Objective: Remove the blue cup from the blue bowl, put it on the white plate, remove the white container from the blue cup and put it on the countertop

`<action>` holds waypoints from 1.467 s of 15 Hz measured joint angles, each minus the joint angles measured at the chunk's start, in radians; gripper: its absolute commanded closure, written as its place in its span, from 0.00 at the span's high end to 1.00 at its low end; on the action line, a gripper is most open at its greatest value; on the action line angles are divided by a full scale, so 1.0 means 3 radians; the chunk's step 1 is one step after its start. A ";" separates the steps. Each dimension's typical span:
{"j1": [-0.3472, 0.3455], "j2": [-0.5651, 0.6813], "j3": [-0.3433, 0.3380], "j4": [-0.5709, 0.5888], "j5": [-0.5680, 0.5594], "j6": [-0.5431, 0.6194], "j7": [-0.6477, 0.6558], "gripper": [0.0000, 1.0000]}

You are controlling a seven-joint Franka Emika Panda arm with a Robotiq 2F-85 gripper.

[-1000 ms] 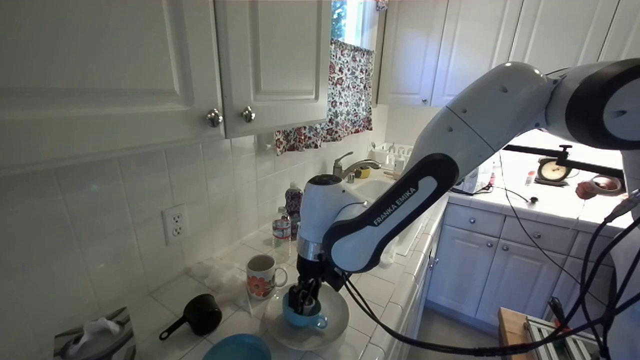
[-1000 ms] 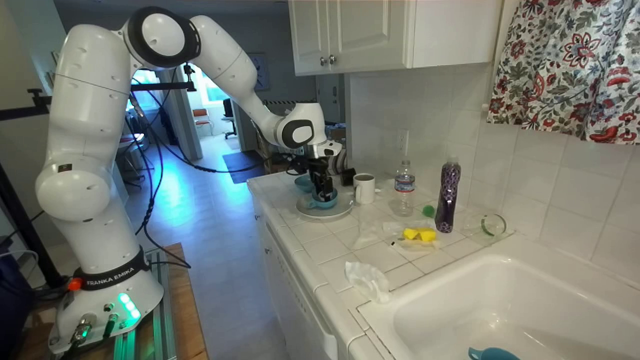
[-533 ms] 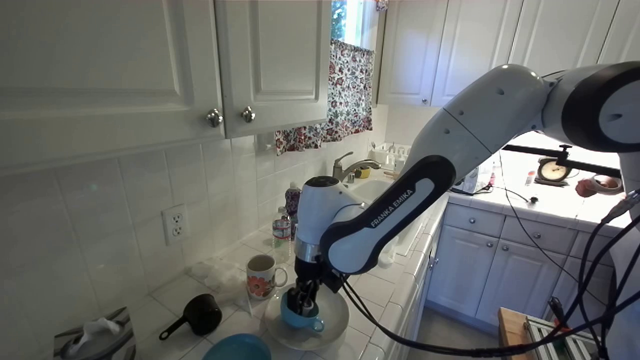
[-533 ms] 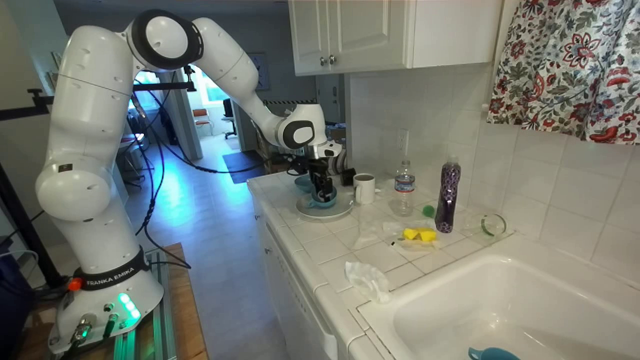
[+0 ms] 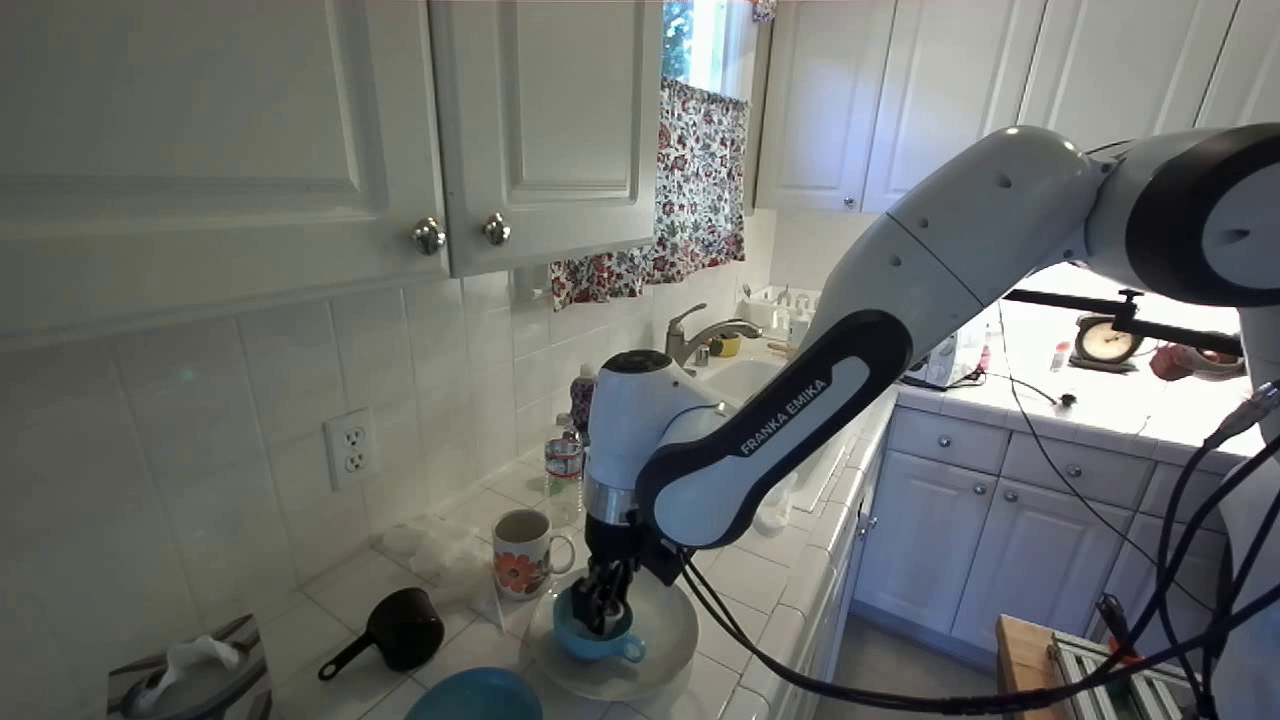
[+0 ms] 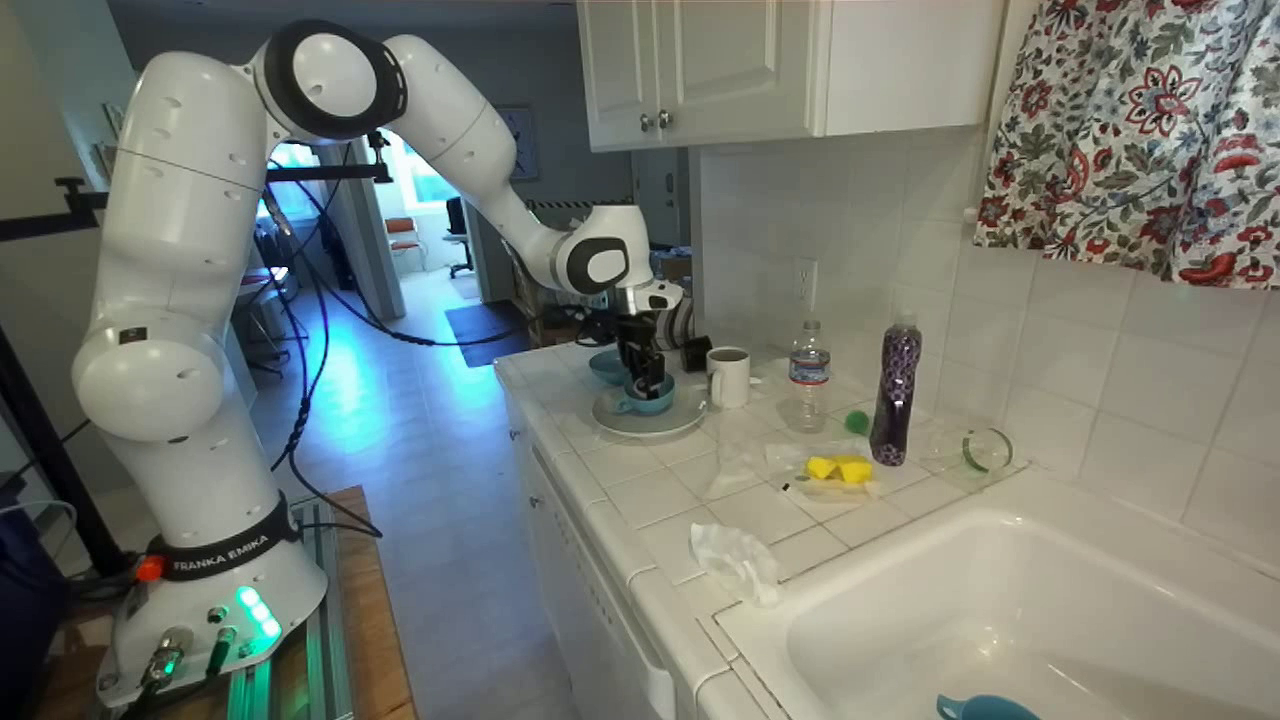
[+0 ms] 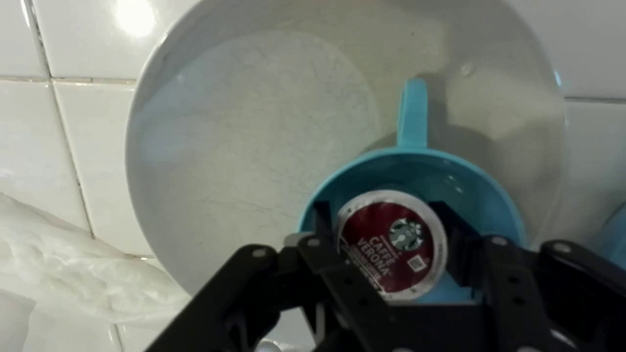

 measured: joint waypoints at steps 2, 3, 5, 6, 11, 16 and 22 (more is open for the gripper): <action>0.0021 -0.0007 -0.0017 0.0032 -0.0060 -0.0056 0.0012 0.27; 0.0033 -0.0015 -0.0028 0.0052 -0.0105 -0.0099 0.0020 0.27; 0.0063 -0.0039 -0.0053 0.0092 -0.0200 -0.0183 0.0043 0.27; 0.0079 -0.0050 -0.0062 0.0112 -0.0249 -0.0224 0.0057 0.27; 0.0158 -0.0087 -0.0058 0.0195 -0.0405 -0.0284 0.0088 0.27; 0.0285 -0.0164 0.0034 0.0202 -0.0514 -0.0278 0.0074 0.27; 0.0386 -0.0263 0.0246 0.0179 -0.0580 -0.0276 -0.0128 0.27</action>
